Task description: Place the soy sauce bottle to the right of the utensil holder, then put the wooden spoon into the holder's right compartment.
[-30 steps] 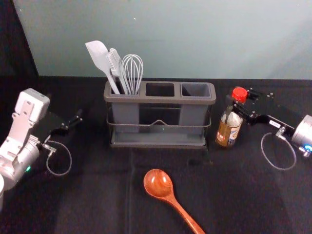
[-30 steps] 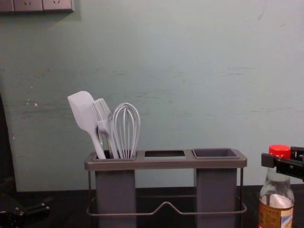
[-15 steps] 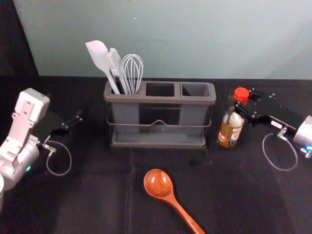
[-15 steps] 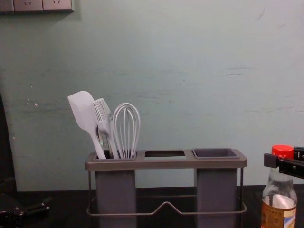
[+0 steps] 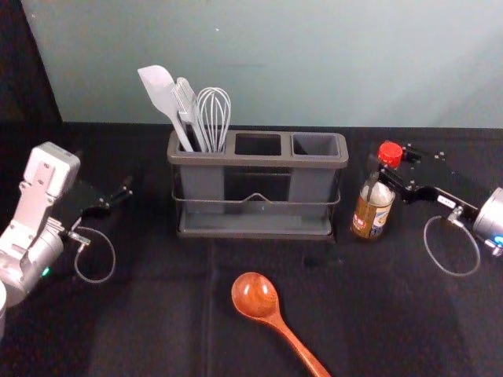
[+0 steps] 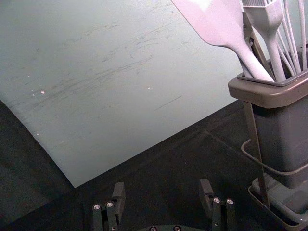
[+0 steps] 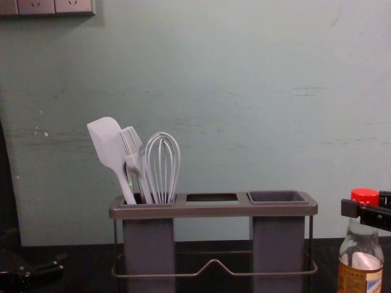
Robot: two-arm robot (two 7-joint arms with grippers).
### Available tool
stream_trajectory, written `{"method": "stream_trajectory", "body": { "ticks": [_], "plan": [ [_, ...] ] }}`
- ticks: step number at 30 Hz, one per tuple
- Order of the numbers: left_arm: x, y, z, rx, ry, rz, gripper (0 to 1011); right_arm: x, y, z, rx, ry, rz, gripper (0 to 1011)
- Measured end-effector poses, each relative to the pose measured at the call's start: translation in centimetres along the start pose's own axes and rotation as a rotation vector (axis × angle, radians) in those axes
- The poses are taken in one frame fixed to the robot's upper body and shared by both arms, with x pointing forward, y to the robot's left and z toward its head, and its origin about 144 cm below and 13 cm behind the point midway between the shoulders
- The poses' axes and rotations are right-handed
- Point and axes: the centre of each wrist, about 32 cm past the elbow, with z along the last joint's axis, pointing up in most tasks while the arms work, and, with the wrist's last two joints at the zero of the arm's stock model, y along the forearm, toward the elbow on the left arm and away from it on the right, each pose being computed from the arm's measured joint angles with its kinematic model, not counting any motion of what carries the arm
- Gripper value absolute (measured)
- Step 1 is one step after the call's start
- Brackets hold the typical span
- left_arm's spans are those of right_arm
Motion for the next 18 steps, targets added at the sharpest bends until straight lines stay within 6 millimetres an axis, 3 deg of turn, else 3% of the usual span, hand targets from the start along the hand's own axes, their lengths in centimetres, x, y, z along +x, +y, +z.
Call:
{"method": "stream_trajectory", "body": {
  "ticks": [18],
  "plan": [
    [0.00,0.00,0.00,0.000,0.000,0.000,1005,-0.01,0.02,0.05,0.000,-0.002,0.001,403]
  ]
}}
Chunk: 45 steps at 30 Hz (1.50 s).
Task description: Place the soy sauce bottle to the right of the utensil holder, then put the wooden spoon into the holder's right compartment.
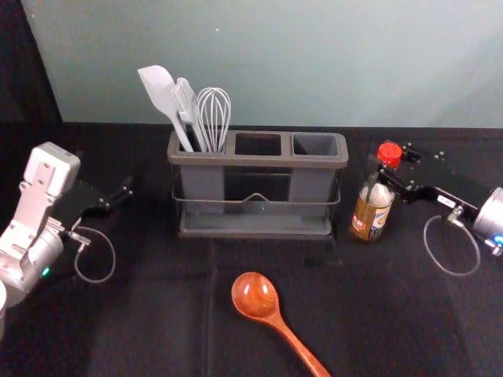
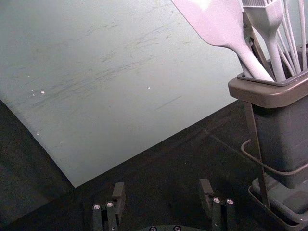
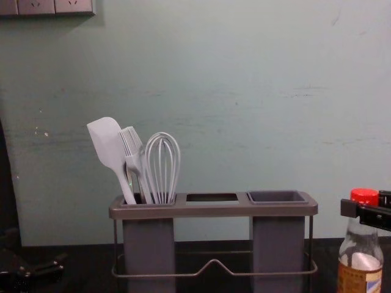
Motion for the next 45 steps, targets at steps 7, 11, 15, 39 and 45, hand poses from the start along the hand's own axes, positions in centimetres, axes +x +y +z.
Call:
{"method": "stream_trajectory", "body": {
  "ticks": [7,11,15,39,45],
  "plan": [
    [0.0,0.0,0.0,0.000,0.000,0.000,1005,0.0,0.0,0.0,0.000,0.000,0.000,609],
    [0.0,0.0,0.0,0.000,0.000,0.000,1005,0.0,0.0,0.0,0.000,0.000,0.000,743],
    [0.0,0.0,0.0,0.000,0.000,0.000,1005,0.0,0.0,0.0,0.000,0.000,0.000,854],
    [0.0,0.0,0.0,0.000,0.000,0.000,1005,-0.5,-1.4,1.5,0.032,-0.040,-0.012,1002],
    [0.0,0.0,0.0,0.000,0.000,0.000,1005,-0.8,-2.1,2.9,0.052,-0.061,-0.018,1003]
  ]
}}
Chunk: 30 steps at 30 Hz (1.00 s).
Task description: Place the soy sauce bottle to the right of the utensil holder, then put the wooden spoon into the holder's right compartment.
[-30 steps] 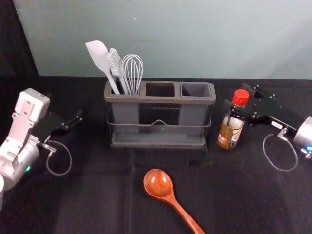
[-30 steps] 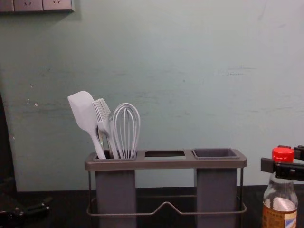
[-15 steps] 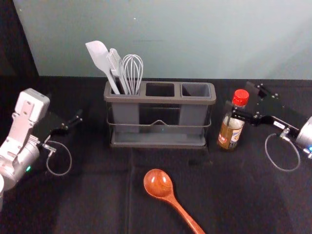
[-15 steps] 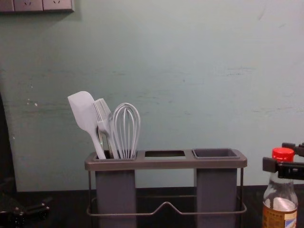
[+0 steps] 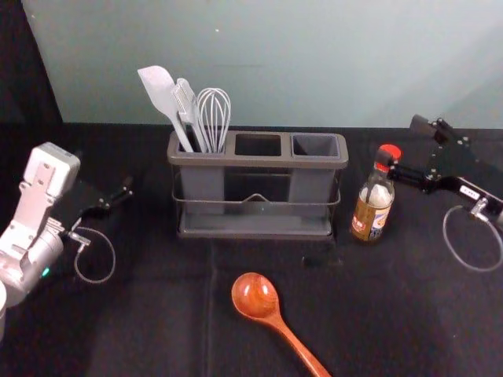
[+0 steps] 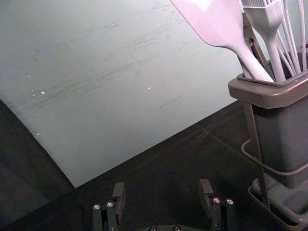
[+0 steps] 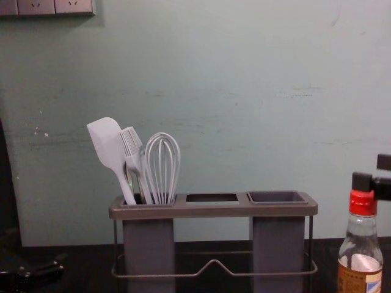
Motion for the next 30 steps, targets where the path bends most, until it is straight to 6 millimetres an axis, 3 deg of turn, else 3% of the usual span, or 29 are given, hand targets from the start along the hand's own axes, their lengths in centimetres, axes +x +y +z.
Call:
{"method": "stream_trajectory", "body": {
  "ticks": [16,23,30],
  "plan": [
    [0.0,0.0,0.0,0.000,0.000,0.000,1005,-1.9,-1.8,5.4,0.051,-0.078,0.012,1002],
    [0.0,0.0,0.0,0.000,0.000,0.000,1005,-3.7,-2.6,8.0,0.022,-0.091,0.056,1003],
    [0.0,0.0,0.0,0.000,0.000,0.000,1005,-5.7,-2.8,9.0,-0.063,-0.081,0.095,1003]
  ]
}}
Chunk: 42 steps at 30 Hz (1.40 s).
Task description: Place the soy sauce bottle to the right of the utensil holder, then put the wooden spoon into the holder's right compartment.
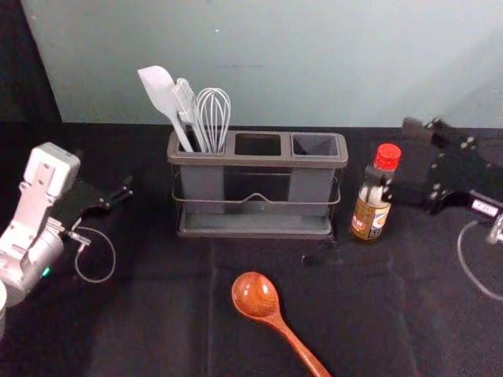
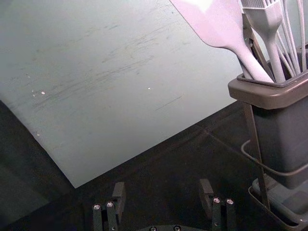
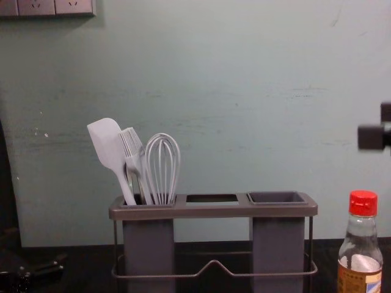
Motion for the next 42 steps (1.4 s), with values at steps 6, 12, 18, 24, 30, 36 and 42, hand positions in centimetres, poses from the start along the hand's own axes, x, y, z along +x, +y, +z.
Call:
{"method": "stream_trajectory", "body": {
  "ticks": [6,12,18,24,30,36,42],
  "plan": [
    [0.0,0.0,0.0,0.000,0.000,0.000,1005,-2.1,0.7,0.1,-0.102,0.035,0.035,1003],
    [0.0,0.0,0.0,0.000,0.000,0.000,1005,-4.0,2.4,-0.3,-0.184,0.051,0.086,1003],
    [0.0,0.0,0.0,0.000,0.000,0.000,1005,-5.3,4.0,-0.4,-0.218,0.056,0.122,1003],
    [0.0,0.0,0.0,0.000,0.000,0.000,1005,-6.5,5.6,0.2,-0.256,0.036,0.122,1003],
    [0.0,0.0,0.0,0.000,0.000,0.000,1005,-8.0,7.9,1.3,-0.351,0.007,0.136,1003],
    [0.0,0.0,0.0,0.000,0.000,0.000,1005,-9.2,10.0,1.7,-0.442,0.005,0.129,1003],
    [0.0,0.0,0.0,0.000,0.000,0.000,1005,-10.4,12.0,1.7,-0.541,-0.012,0.100,1003]
  ]
}}
